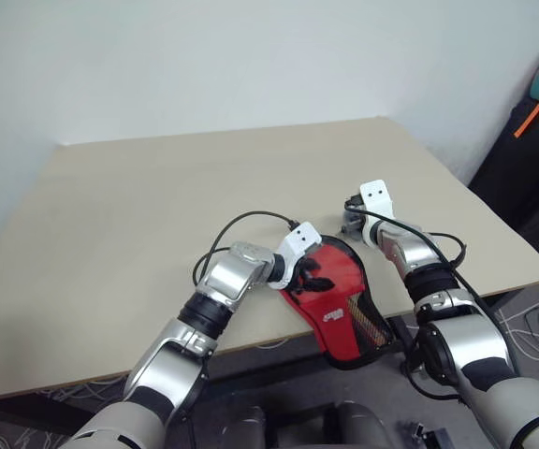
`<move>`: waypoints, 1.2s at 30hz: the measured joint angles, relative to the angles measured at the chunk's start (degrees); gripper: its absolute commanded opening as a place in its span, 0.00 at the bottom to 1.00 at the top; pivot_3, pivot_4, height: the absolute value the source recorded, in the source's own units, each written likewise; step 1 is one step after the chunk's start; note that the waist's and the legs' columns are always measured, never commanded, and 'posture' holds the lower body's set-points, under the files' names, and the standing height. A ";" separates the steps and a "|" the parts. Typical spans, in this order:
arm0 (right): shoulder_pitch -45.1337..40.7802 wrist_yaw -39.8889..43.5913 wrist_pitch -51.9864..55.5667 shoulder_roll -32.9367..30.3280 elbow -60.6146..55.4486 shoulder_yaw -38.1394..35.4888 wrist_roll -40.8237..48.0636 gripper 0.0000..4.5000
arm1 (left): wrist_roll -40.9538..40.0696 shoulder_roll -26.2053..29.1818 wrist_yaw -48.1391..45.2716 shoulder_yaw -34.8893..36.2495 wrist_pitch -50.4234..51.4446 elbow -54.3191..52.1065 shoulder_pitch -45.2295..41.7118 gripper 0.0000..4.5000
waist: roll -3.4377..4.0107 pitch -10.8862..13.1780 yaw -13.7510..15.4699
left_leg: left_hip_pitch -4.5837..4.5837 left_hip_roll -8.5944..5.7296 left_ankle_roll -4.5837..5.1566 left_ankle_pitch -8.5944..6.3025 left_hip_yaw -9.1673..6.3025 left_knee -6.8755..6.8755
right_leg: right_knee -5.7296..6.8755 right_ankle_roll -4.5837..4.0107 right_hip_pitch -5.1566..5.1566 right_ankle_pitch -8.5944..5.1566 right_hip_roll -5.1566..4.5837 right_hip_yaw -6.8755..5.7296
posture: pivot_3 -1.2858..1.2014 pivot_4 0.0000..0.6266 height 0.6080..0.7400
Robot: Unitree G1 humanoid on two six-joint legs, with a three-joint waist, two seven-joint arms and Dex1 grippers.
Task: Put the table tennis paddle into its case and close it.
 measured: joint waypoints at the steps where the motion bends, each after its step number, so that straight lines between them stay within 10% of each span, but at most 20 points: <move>1: 0.81 0.04 0.59 -0.10 -1.49 0.31 -0.12 0.04 | 0.39 0.00 -0.11 -0.48 -0.23 0.05 -0.08 0.68 | 0.02 -0.02 0.00 | 0.00 0.00 0.00 0.00 0.00 0.00 | 0.00 0.00 0.00 0.00 0.00 -0.01 | 0.52 0.00 0.88; 36: 34.11 24.04 30.03 -30.82 -57.28 -5.22 16.98 0.04 | 3.30 -2.56 -1.94 -2.23 -2.98 1.93 -0.55 0.68 | 0.13 -0.11 2.85 | 0.00 -0.11 0.40 -0.47 -0.46 0.12 | -0.22 -0.09 0.18 -0.13 -0.19 -0.23 | 0.52 0.00 0.88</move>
